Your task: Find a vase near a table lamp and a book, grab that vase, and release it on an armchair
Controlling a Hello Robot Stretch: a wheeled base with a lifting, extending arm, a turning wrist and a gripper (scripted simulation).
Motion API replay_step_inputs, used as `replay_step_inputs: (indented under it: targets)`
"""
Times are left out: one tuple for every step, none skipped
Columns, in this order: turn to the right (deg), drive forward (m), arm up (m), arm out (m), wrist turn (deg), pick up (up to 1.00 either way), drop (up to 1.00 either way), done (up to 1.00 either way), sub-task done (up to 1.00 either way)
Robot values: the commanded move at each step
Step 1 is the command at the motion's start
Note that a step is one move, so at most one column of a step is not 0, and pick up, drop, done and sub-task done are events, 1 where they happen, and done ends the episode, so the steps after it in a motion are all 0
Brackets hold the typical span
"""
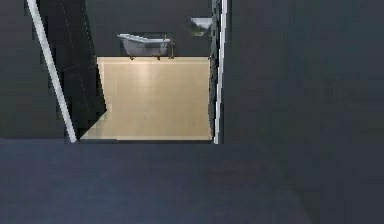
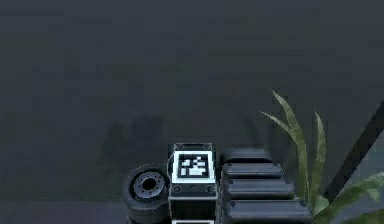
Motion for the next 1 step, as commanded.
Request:
replay_step_inputs:
  targets:
    - [0.0,1.0,0.0,0.0,0.0,0.0,0.0,0.0,0.0]
